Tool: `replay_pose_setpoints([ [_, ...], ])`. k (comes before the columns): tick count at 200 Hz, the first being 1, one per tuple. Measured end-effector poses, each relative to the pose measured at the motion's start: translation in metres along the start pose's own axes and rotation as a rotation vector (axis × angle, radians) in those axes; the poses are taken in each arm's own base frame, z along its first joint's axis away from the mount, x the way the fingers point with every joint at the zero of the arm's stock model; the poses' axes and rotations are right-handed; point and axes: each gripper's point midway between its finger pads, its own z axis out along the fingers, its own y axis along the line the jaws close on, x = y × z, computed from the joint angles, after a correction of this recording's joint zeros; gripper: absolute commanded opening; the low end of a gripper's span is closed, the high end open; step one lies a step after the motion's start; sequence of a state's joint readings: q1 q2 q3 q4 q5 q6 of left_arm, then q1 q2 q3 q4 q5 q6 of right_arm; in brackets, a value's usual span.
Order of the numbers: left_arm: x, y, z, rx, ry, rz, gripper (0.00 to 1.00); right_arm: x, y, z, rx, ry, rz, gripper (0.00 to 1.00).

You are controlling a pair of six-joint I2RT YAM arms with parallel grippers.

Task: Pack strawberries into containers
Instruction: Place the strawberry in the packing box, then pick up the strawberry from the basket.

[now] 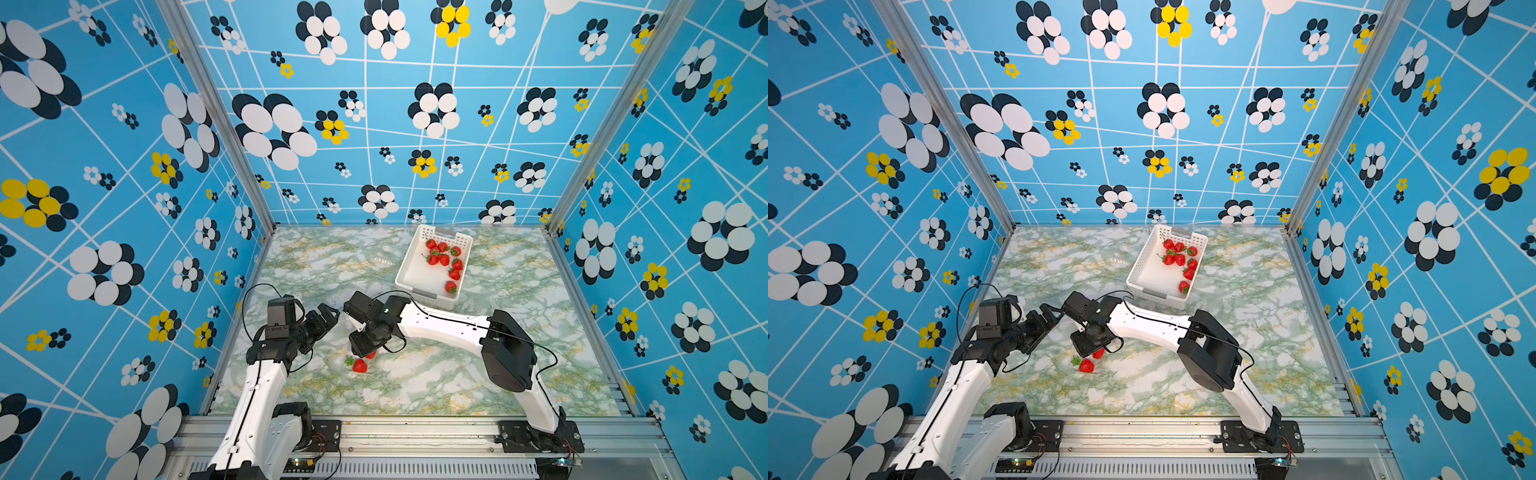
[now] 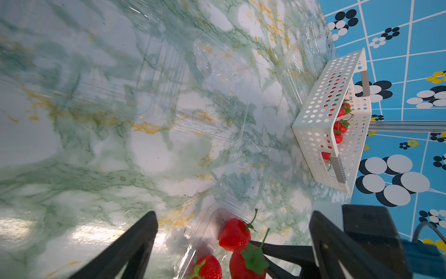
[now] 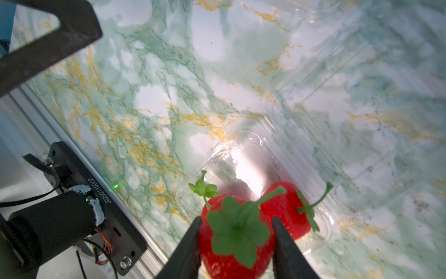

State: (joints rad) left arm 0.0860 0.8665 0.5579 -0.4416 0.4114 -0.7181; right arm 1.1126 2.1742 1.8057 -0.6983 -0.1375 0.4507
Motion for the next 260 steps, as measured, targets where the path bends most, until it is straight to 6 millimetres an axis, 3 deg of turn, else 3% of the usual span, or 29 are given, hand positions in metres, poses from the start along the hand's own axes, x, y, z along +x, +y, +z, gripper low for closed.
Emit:
replay_pose_setpoints([
  [39,0.0,0.001,0.001,-0.001,0.003,0.001,1.0,0.007,-0.006,0.017,0.018,0.036,0.009,0.35],
  [88,0.0,0.001,0.001,-0.002,0.003,0.002,1.0,0.006,-0.006,0.017,0.017,0.034,0.011,0.52],
  [183,0.002,0.001,0.002,0.0,0.012,0.005,0.99,0.006,-0.011,0.01,0.052,0.027,0.012,0.54],
  [208,0.002,0.004,0.004,-0.013,0.021,0.011,0.99,-0.005,-0.01,-0.023,0.08,-0.04,0.005,0.55],
  [236,0.001,0.001,0.006,-0.014,0.027,0.019,0.98,-0.032,-0.005,-0.095,0.08,-0.206,0.004,0.55],
  [250,0.0,-0.009,0.006,-0.003,0.033,0.043,0.99,-0.044,-0.014,-0.131,0.082,-0.291,0.028,0.55],
  [260,0.0,-0.021,0.007,0.011,0.039,0.073,0.99,-0.052,-0.034,-0.151,0.1,-0.335,0.068,0.54],
])
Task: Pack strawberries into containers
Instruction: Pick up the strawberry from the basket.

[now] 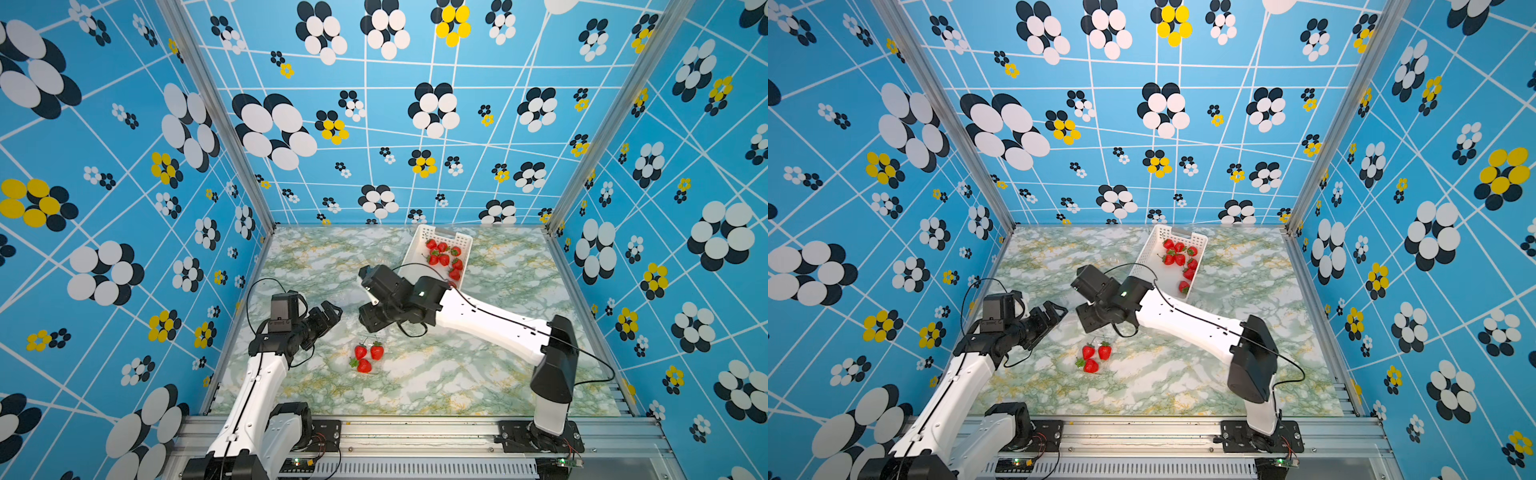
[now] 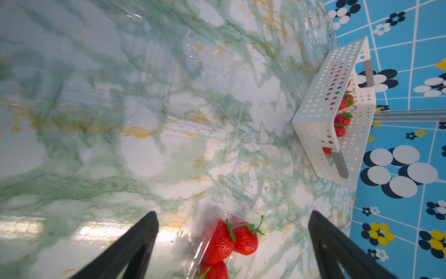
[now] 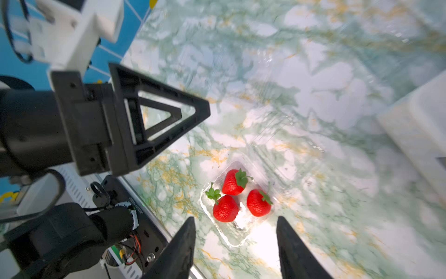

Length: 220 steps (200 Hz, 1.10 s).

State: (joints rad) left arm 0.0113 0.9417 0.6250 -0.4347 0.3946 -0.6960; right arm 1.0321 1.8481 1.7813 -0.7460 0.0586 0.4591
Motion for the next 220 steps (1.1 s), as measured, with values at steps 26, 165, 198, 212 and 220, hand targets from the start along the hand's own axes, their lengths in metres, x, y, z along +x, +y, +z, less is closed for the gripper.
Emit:
replay_pose_setpoints([
  [26,0.0,-0.047,0.01,0.05,0.039,0.112,0.98,-0.025,-0.088,0.0,0.13,-0.034,0.138,0.54],
  [165,-0.014,-0.182,0.136,0.138,0.186,0.289,0.97,-0.063,-0.362,0.078,0.431,0.079,0.344,0.5],
  [198,-0.01,-0.187,0.151,0.142,0.212,0.293,0.97,-0.054,-0.375,0.092,0.423,0.113,0.356,0.5],
  [212,-0.006,-0.19,0.153,0.147,0.225,0.297,0.97,-0.05,-0.377,0.099,0.419,0.125,0.358,0.5],
  [220,-0.003,-0.192,0.154,0.152,0.232,0.301,0.97,-0.048,-0.377,0.102,0.416,0.133,0.359,0.5],
])
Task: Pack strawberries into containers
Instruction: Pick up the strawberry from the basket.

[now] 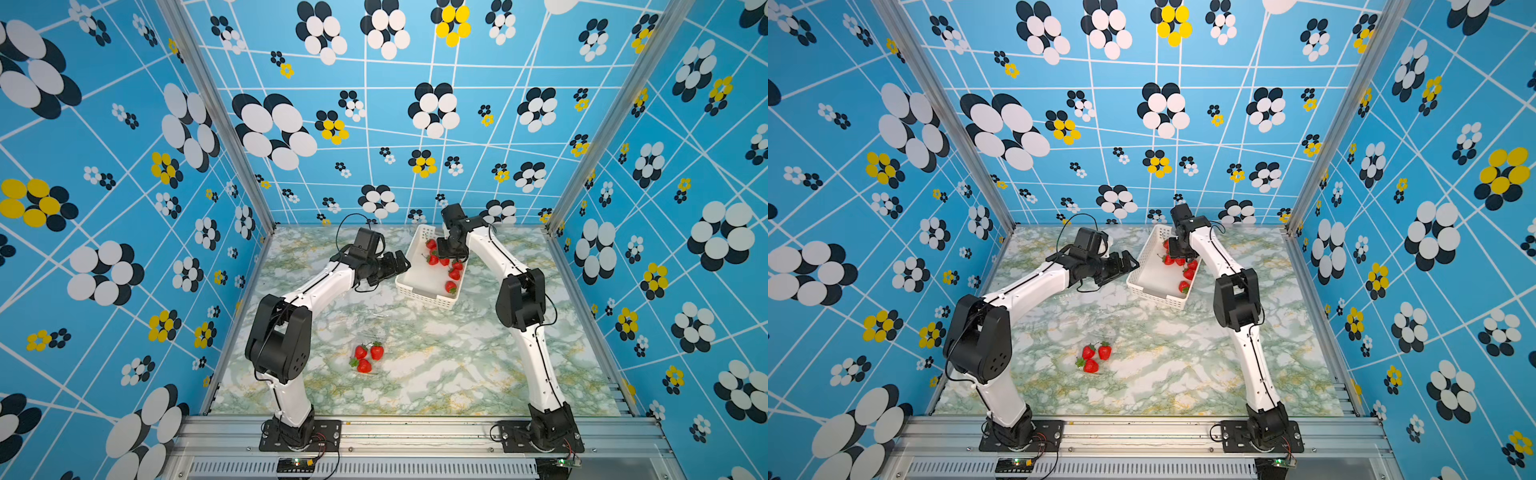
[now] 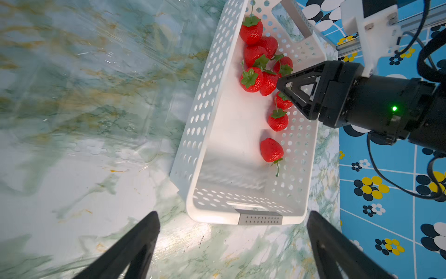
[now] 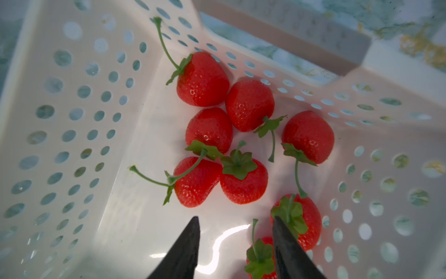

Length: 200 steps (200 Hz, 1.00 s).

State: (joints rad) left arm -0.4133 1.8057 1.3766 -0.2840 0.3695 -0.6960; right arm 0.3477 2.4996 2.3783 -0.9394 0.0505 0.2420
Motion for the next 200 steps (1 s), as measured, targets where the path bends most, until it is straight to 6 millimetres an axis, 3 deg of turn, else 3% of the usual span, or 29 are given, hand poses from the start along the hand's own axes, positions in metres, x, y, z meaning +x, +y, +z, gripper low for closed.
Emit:
replay_pose_setpoints([
  [64,0.003,-0.011,0.002,0.018,0.008,0.017,0.96,0.004,-0.005,0.019,0.005,0.022,0.005,0.51],
  [134,0.003,-0.011,0.002,0.017,0.008,0.017,0.96,-0.013,-0.007,0.029,-0.02,-0.016,-0.008,0.53],
  [200,0.003,-0.011,0.002,0.017,0.008,0.017,0.96,-0.007,-0.005,0.039,-0.03,0.006,-0.017,0.52],
])
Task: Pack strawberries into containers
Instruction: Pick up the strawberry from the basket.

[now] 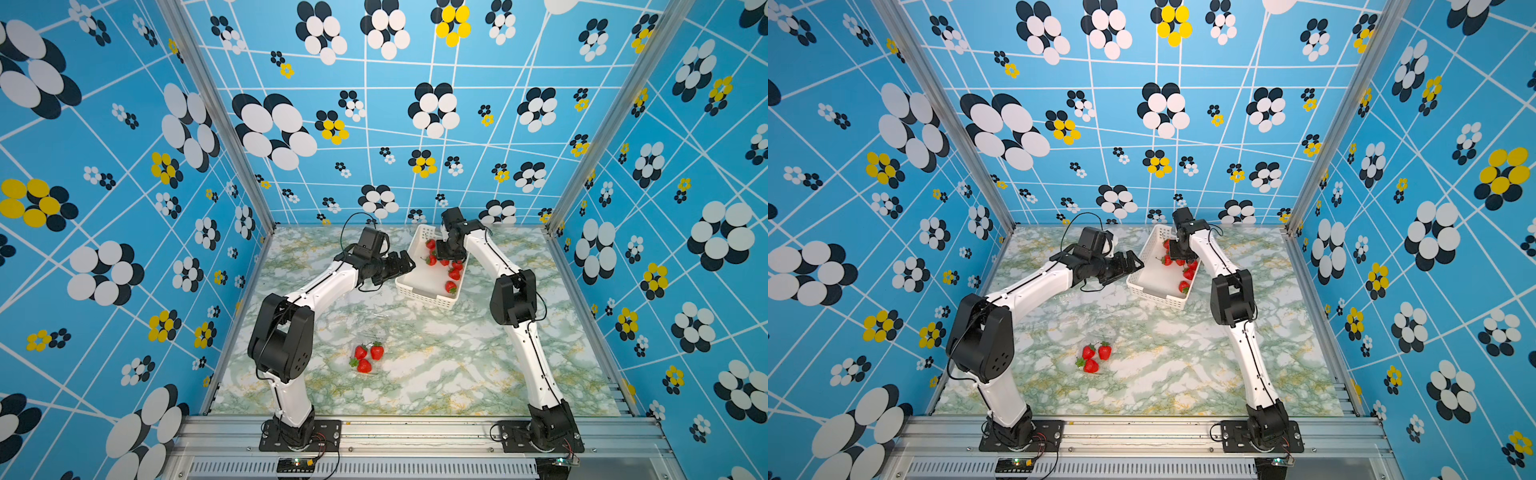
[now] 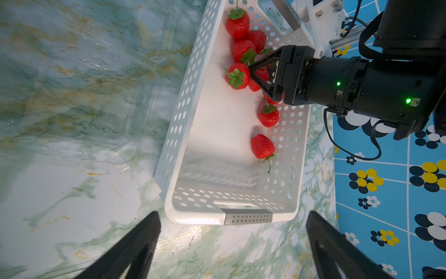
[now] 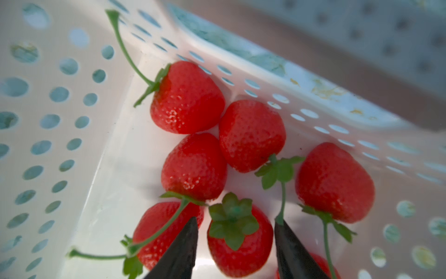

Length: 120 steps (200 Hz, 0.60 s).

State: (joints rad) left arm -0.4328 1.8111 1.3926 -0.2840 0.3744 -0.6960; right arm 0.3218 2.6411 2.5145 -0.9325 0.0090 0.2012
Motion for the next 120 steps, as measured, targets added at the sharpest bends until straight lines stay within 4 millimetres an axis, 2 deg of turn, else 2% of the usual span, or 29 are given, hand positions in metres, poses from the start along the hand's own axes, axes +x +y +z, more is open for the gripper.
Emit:
replay_pose_setpoints([
  [66,-0.0001,0.0002,-0.0001,0.0,0.0,0.0,0.96,0.0043,0.0002,0.0071,-0.003,0.015,0.0,0.44],
  [102,-0.0001,0.0002,-0.0001,0.0,0.0,0.0,0.96,0.0046,0.0018,0.0071,-0.012,0.016,0.001,0.3],
  [120,-0.0001,0.0002,-0.0001,-0.001,0.0,0.0,0.96,0.0047,0.0026,0.007,-0.017,0.017,0.001,0.27],
])
